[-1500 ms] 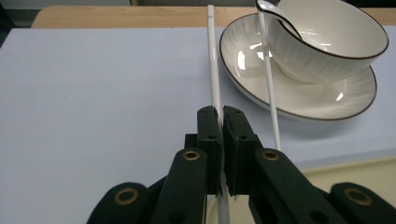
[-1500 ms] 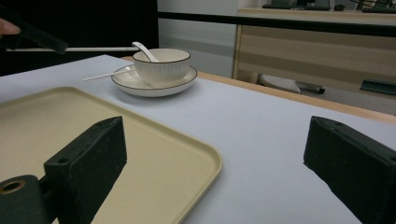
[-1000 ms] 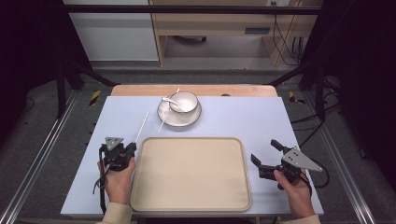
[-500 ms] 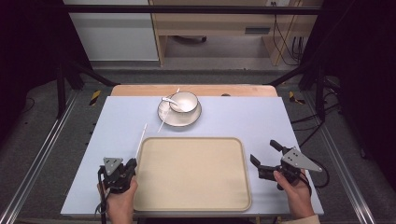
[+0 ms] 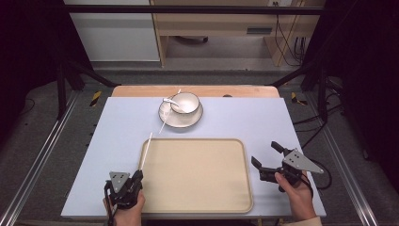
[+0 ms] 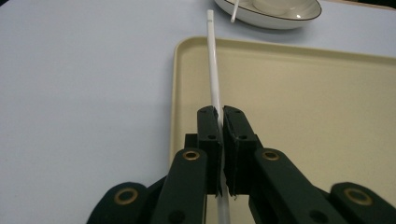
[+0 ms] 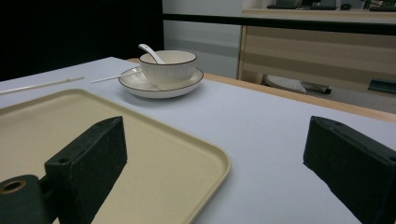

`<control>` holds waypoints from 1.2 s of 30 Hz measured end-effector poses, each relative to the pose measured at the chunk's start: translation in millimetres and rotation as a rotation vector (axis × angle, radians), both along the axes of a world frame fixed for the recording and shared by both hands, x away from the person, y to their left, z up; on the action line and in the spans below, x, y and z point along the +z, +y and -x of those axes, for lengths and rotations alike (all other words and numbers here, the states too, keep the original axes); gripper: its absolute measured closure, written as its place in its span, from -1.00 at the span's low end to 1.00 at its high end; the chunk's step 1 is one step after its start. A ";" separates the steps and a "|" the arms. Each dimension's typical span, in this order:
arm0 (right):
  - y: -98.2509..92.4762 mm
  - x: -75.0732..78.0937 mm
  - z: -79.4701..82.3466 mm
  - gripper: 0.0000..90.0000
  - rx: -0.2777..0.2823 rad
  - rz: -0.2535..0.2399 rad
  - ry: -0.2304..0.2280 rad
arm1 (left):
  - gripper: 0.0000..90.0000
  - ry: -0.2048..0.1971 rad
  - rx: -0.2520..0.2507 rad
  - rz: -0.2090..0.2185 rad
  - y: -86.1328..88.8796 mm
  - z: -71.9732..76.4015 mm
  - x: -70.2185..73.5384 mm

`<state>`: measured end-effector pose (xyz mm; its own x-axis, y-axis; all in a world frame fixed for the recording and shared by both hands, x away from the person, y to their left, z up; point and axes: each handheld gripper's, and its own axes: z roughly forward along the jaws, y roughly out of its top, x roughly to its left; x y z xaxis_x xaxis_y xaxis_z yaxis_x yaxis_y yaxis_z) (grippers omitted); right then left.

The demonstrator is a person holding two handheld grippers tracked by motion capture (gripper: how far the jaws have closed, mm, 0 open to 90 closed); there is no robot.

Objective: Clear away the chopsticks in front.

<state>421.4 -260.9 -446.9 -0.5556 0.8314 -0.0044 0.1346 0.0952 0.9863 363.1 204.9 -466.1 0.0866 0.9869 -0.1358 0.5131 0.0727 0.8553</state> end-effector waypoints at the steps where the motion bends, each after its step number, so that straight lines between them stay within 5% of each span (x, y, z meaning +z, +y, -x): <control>1: 0.2 0.0 0.1 -0.86 0.000 0.001 0.001 | 0.91 0.001 0.001 0.004 -1.0 0.9 -1.4; 15: 1.1 -1.0 -0.5 -0.86 0.007 0.005 0.002 | 0.90 -0.002 0.022 0.013 -4.1 16.1 -11.4; 36: 2.1 -1.4 -0.5 -0.86 0.013 0.009 0.008 | 0.90 0.024 0.032 0.025 -1.6 12.6 -24.8</control>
